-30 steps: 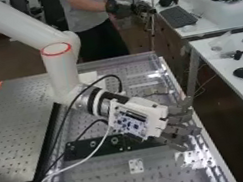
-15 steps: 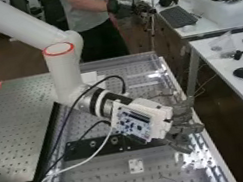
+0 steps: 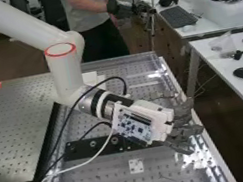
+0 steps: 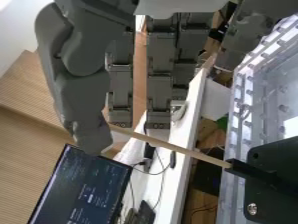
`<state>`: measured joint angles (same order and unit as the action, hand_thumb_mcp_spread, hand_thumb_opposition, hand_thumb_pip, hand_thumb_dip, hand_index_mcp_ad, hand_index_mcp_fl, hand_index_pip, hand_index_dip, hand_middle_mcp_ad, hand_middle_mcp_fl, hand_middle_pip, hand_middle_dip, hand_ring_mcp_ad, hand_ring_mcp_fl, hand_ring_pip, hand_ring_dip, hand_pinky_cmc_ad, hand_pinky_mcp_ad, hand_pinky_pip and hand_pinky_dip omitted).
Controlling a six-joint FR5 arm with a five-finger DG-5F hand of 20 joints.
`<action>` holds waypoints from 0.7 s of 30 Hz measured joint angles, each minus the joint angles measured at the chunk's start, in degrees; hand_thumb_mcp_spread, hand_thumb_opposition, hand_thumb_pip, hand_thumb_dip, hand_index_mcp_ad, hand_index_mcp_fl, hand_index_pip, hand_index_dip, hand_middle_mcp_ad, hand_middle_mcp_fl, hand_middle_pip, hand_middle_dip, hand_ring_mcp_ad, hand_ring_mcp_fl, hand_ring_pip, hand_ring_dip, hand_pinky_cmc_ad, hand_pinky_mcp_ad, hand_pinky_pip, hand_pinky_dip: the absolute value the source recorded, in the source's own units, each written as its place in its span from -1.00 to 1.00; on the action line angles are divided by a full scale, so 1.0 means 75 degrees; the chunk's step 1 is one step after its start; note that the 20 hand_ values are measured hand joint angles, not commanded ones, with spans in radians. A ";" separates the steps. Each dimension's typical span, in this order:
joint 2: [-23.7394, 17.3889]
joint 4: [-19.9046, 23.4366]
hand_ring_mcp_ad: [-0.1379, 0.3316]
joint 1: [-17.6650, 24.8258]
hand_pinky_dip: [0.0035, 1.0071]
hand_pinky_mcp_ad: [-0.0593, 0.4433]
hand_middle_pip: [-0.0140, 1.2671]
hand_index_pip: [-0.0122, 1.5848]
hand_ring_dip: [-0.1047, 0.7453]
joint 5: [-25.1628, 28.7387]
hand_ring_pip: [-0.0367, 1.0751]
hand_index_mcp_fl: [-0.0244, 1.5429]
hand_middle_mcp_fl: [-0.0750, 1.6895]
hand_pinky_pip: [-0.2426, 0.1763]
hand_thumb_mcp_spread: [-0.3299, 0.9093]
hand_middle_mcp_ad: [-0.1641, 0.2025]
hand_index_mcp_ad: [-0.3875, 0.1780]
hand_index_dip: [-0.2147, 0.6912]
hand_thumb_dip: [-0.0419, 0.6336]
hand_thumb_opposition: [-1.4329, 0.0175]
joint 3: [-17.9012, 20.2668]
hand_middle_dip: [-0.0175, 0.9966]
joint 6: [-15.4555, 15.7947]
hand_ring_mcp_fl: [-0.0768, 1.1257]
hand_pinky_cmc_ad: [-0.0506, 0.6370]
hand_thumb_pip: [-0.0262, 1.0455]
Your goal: Grab the chopstick and place it in the clear container
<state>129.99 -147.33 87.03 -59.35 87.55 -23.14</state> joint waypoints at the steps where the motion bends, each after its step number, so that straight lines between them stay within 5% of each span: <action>1: -0.0008 0.0003 -0.51 -0.0009 -0.70 0.12 -0.41 -0.04 0.13 0.0002 -0.74 -0.07 0.07 0.07 0.57 0.12 -0.19 -0.26 -0.05 -0.16 0.0010 0.33 0.0010 -0.08 0.21 -0.21; 10: -0.0021 -0.0014 -0.52 -0.0055 -0.70 0.12 -0.42 0.12 0.13 0.0038 -0.73 0.03 0.09 0.06 0.61 0.14 -0.37 -0.20 -0.06 -0.29 0.0029 0.33 0.0047 -0.08 0.21 -0.19; 21: 0.0034 -0.0081 -0.54 -0.0020 -0.70 0.12 -0.47 -0.06 0.13 -0.0045 -0.75 -0.03 0.10 0.07 0.59 0.12 -0.38 -0.15 -0.06 -0.24 -0.0063 0.33 -0.0010 -0.05 0.21 -0.19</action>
<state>130.25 -147.94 86.88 -59.69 87.07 -23.21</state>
